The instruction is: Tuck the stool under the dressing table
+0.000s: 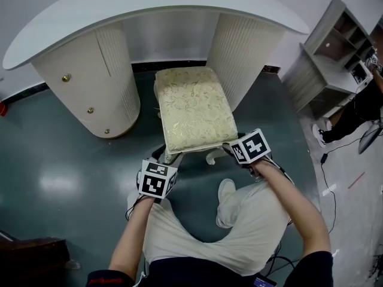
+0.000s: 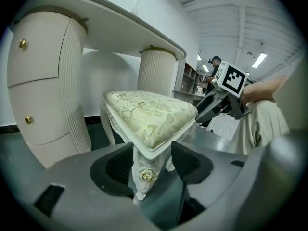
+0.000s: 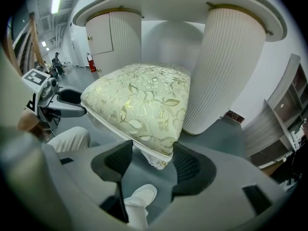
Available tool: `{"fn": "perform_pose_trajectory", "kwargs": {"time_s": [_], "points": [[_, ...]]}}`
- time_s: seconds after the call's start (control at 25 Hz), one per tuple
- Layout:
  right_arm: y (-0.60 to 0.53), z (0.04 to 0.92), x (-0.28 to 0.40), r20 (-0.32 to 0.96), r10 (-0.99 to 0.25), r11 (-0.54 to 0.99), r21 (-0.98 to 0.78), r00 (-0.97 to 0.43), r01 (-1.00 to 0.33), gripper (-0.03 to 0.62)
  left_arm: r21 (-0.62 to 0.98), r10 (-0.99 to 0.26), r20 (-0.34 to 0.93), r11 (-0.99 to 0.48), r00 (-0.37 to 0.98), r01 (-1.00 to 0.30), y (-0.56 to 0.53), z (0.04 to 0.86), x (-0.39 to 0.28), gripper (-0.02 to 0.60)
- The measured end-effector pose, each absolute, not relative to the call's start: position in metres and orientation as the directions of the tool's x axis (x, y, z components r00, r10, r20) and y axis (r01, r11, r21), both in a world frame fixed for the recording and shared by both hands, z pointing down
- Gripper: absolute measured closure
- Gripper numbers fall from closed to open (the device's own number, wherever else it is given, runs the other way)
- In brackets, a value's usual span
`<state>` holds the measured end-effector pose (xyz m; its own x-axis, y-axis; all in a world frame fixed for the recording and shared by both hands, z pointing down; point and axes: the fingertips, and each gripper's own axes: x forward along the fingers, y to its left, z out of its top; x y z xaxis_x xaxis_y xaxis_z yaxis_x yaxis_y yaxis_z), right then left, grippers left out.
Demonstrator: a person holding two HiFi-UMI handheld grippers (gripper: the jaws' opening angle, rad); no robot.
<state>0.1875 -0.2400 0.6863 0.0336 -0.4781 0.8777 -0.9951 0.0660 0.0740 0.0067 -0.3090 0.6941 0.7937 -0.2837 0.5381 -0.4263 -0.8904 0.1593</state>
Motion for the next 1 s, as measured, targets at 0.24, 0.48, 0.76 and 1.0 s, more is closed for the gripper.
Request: {"fn": "perform_pose_trajectory", "kwargs": {"time_s": [0.24, 0.48, 0.76, 1.0], "points": [[-0.242, 0.689, 0.192, 0.853, -0.522, 0.093, 0.076, 0.017, -0.993, 0.321, 0.139, -0.336, 0.528, -0.872, 0.78, -0.469, -0.308, 0.697, 0.01, 0.333], [-0.244, 0.686, 0.192, 0.821, -0.571, 0.119, 0.067, -0.013, -0.991, 0.321, 0.117, -0.389, 0.524, -0.848, 0.758, -0.517, -0.305, 0.692, 0.01, 0.333], [-0.242, 0.69, 0.193, 0.813, -0.582, 0.136, 0.068, -0.024, -0.988, 0.321, 0.113, -0.41, 0.538, -0.831, 0.737, -0.545, -0.3, 0.697, 0.009, 0.333], [-0.245, 0.689, 0.196, 0.794, -0.607, 0.148, 0.072, -0.033, -0.986, 0.322, 0.085, -0.444, 0.549, -0.814, 0.709, -0.575, -0.3, 0.695, 0.011, 0.333]]}}
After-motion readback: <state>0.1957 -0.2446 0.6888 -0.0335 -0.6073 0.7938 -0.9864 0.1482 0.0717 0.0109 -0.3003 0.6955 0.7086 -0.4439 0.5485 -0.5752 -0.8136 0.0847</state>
